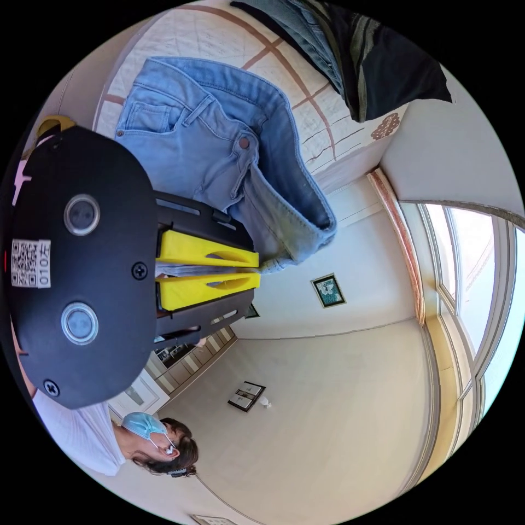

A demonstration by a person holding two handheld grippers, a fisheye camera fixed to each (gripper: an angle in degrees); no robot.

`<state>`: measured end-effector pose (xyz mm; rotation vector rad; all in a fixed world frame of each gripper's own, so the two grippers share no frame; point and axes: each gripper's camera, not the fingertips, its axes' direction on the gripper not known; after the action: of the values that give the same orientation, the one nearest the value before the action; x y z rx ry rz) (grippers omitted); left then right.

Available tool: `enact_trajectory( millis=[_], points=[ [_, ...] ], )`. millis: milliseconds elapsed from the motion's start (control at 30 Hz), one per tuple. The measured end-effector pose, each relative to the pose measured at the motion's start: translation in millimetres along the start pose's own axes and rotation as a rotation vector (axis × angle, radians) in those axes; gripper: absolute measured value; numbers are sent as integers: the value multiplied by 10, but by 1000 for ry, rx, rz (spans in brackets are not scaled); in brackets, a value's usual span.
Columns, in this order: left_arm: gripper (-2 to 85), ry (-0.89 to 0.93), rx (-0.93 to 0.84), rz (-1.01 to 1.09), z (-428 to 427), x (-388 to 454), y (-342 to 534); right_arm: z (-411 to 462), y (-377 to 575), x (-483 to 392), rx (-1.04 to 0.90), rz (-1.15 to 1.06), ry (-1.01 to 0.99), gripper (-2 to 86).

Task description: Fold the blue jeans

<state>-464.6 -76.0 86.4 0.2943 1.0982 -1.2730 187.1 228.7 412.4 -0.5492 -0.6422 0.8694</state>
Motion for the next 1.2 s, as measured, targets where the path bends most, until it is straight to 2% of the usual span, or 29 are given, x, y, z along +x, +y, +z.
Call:
enact_trajectory(
  millis=[100, 233, 333, 400, 467, 633, 700, 833, 900, 1000, 1100, 1167, 1200],
  points=[
    [2, -63, -12, 7, -57, -46, 20, -147, -1, -185, 41, -73, 135, 25],
    [3, -80, -13, -4, 28, -136, 11, -284, -7, -336, 55, -116, 166, 26],
    [3, -50, -6, -7, 198, -142, -4, -233, 92, -343, -7, -102, 88, 37],
    [3, -30, -15, 5, 312, -116, -33, -86, 218, -285, -107, -40, -43, 90],
    [3, -26, -24, 30, 419, -67, -76, 29, 321, -223, -139, -8, -42, 100],
    [3, -13, -6, 21, 518, -141, -47, 95, 254, 29, -47, 87, -97, 91],
    [3, -10, 1, 3, 519, -204, -15, 122, 182, 51, -37, 85, -99, 56],
    [5, -103, -36, 55, 480, -133, -75, -92, 168, -367, -11, -59, -5, 37],
    [8, -179, -86, 106, 571, -29, -217, -332, -9, -798, 9, -219, 49, 35],
    [15, -258, -167, 197, 1036, 89, -594, -470, -557, -1280, 24, -412, 126, 34],
    [31, -342, -258, 289, 1918, 104, -1114, -354, -1289, -1606, 100, -530, 202, 40],
    [53, -533, -409, 339, 2783, -93, -1435, -172, -1691, -1701, 134, -535, 227, 65],
    [59, -581, -472, 321, 2971, -200, -1476, 19, -1942, -1703, 51, -437, 285, 93]
  ],
)
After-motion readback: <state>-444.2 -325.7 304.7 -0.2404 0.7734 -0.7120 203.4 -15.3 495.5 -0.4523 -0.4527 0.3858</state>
